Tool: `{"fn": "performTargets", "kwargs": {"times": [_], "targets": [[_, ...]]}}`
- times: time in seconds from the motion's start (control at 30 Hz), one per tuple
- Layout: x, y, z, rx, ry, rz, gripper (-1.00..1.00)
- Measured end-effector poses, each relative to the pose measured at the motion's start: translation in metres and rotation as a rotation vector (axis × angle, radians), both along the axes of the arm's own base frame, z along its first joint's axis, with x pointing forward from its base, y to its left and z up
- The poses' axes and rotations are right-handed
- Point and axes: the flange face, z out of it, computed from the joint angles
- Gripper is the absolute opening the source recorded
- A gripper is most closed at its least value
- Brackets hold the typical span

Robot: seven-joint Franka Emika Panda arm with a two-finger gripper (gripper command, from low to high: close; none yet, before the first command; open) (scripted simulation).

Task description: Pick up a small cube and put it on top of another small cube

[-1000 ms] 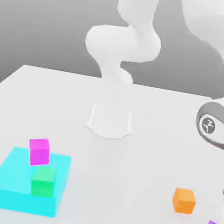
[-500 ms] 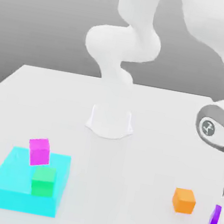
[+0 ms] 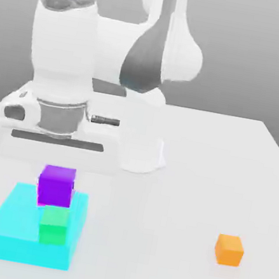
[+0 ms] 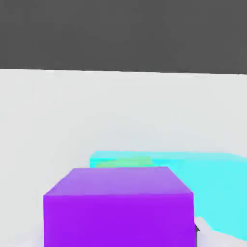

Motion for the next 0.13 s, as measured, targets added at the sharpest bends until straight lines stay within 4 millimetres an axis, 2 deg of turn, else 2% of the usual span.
{"fn": "performTargets", "kwargs": {"times": [0.03,0.13], "targets": [[-0.0009,0.0000,-0.0119,-0.001,0.000,-0.001,1.00],[-0.0008,0.0003,-0.0119,-0.001,0.000,-0.001,1.00]]}}
